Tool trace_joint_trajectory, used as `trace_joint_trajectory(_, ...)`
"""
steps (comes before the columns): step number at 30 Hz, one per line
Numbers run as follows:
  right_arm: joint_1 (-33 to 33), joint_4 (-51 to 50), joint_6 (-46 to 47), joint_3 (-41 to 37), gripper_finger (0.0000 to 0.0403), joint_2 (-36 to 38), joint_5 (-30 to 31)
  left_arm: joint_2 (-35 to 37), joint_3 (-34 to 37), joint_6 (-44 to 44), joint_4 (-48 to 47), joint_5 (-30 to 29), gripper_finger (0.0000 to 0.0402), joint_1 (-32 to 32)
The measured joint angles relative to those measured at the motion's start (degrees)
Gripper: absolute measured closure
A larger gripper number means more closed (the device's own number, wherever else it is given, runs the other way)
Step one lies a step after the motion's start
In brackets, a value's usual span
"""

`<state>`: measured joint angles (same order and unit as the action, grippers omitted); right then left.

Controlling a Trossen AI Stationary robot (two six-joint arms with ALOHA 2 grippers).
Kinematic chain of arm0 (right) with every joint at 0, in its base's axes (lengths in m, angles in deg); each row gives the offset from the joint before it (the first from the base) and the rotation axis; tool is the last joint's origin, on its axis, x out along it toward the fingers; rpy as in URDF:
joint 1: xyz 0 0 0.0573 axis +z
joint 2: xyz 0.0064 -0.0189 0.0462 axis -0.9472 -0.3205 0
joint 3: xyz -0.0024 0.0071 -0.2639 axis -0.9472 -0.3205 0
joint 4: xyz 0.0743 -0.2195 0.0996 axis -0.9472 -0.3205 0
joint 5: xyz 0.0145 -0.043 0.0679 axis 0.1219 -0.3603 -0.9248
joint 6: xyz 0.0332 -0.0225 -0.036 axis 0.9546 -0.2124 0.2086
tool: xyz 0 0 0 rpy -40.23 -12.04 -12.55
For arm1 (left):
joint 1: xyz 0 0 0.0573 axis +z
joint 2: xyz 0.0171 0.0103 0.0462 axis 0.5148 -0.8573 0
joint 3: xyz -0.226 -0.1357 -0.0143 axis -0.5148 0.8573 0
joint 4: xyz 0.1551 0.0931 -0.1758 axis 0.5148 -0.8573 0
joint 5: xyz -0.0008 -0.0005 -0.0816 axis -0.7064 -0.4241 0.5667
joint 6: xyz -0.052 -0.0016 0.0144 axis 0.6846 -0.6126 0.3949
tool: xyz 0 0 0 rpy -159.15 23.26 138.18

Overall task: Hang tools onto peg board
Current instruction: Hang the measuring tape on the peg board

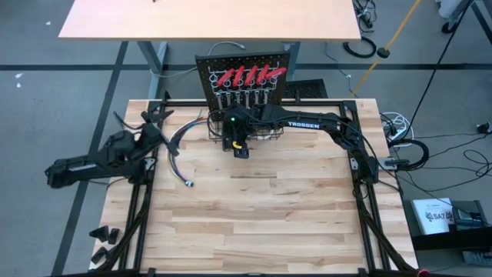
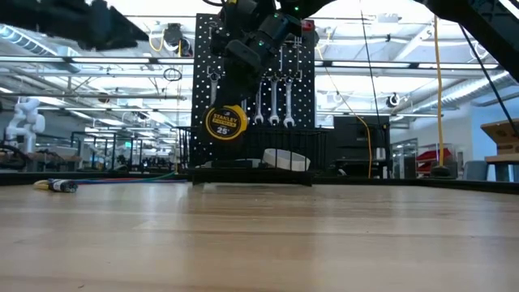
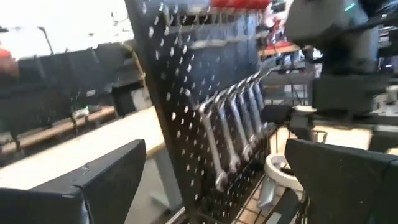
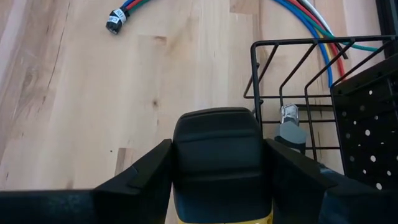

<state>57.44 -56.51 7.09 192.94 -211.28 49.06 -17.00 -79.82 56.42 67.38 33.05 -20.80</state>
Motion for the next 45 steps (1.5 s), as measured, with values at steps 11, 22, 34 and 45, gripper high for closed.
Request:
trace_joint_trajectory(11,-0.1,0.2,1.3,0.0,0.0191,0.0,-0.1,-23.1,1.5,7.1,22.2,22.7,0.0013,22.5)
trace_joint_trajectory(22,0.0,0.4,0.6,0.0,0.0192,0.0,-0.1,-43.2,-7.7,6.8,32.0,60.0,0.0013,45.4)
trace_joint_trajectory(34,0.1,0.1,-0.2,0.0,0.0192,0.0,0.0,-60.6,-16.8,6.6,35.5,80.4,0.0013,55.5)
trace_joint_trajectory(45,0.1,-0.5,0.0,0.0,0.0192,0.0,-0.1,-66.9,-19.9,16.7,37.8,86.3,0.0013,55.3)
